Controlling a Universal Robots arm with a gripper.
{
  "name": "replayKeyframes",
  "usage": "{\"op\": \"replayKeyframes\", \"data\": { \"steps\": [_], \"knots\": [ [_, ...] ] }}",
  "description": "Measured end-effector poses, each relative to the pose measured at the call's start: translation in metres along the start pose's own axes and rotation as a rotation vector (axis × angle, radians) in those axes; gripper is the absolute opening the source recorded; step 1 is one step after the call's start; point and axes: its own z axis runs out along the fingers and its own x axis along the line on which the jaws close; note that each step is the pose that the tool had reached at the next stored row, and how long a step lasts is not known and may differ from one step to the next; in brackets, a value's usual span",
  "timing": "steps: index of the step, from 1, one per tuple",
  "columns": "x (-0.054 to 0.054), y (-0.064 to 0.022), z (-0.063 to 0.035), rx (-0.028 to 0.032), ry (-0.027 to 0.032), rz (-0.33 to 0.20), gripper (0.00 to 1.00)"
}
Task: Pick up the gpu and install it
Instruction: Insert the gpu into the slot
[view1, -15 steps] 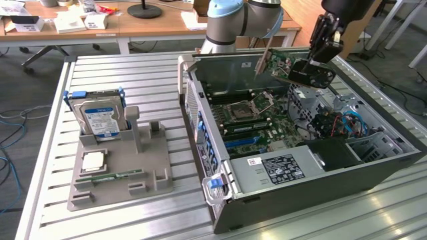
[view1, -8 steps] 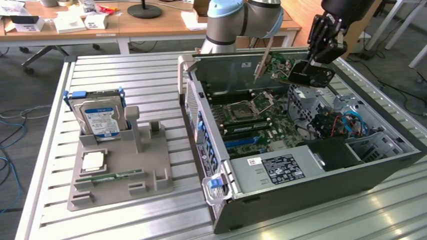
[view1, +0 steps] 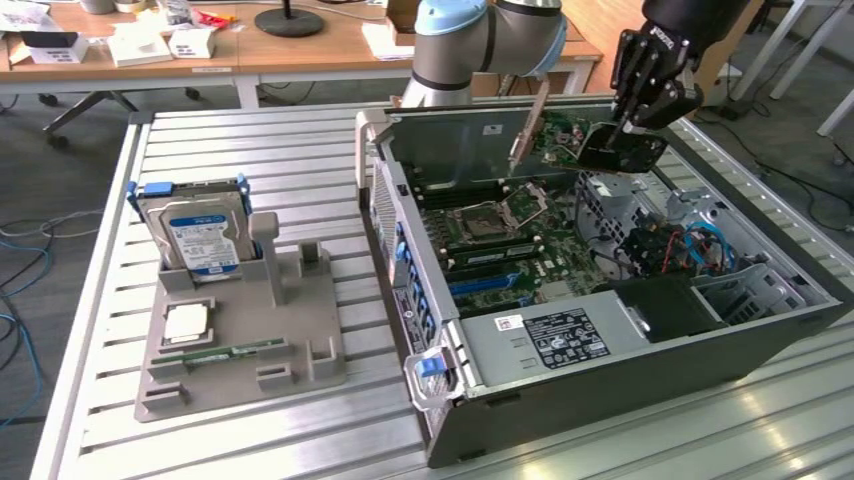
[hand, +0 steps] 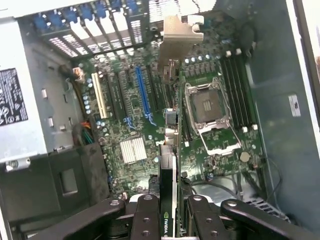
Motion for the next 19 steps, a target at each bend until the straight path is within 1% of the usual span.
{"op": "replayKeyframes", "data": {
  "steps": [12,19],
  "knots": [
    [0.0000,-0.0001,0.0005,-0.0037,0.0110,-0.175,0.26],
    [0.0000,0.0000,0.0006,-0.0038,0.0113,-0.181,0.26]
  ]
}}
